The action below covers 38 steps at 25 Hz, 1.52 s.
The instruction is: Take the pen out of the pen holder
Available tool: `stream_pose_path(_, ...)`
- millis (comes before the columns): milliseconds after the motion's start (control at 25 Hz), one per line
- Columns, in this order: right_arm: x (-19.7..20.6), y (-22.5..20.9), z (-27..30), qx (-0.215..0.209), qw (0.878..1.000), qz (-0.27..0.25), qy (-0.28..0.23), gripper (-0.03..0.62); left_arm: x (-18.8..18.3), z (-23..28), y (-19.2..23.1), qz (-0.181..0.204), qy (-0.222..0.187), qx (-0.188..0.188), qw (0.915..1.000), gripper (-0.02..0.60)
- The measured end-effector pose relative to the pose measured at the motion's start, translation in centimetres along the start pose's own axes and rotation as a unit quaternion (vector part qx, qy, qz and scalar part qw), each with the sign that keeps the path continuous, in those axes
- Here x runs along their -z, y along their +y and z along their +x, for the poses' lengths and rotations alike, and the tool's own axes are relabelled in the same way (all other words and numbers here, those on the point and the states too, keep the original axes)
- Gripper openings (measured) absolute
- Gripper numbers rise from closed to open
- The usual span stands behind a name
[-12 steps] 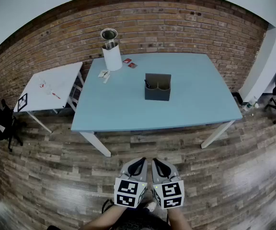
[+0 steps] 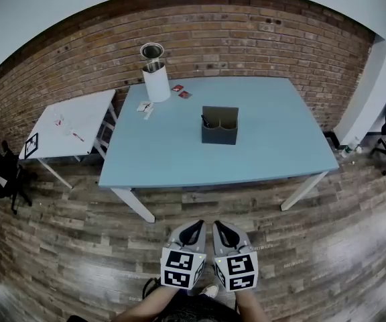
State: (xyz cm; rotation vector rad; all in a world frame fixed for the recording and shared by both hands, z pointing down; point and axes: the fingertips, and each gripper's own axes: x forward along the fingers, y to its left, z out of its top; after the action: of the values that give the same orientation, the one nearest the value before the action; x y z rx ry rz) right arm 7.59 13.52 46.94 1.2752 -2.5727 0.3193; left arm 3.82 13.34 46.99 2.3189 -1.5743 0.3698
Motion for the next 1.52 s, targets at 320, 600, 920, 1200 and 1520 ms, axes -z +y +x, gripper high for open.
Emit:
stream_pose_path(320,-0.4,-1.9,2.8,0.007,1.0,0.0,0.01,0.003,-0.9,3.1,1.4,-0.003,0.0,0.006,1.0,-0.001)
stream_pose_path(600,-1.5,-3.2,7.0,0.008,1.0,-0.003,0.018,0.005,-2.2,6.8,4.1,-0.007,0.003,0.013,0.9999,-0.001)
stream_pose_path(920,-3.1,-4.4,12.2,0.014,0.999,-0.006,0.03,0.005,-3.9,10.7,7.6,-0.016,0.008,0.027,0.9995,-0.001)
stream_pose_path(1200,-5.3,-6.2,15.7,0.045,0.998,-0.003,0.037,0.005,-5.3,13.5,10.1,-0.015,0.018,0.053,0.9983,0.0)
stream_pose_path(1520,-5.6,-6.7,19.5,0.066,0.996,0.006,0.054,0.005,-6.6,15.9,12.8,-0.007,0.027,0.088,0.9957,-0.001)
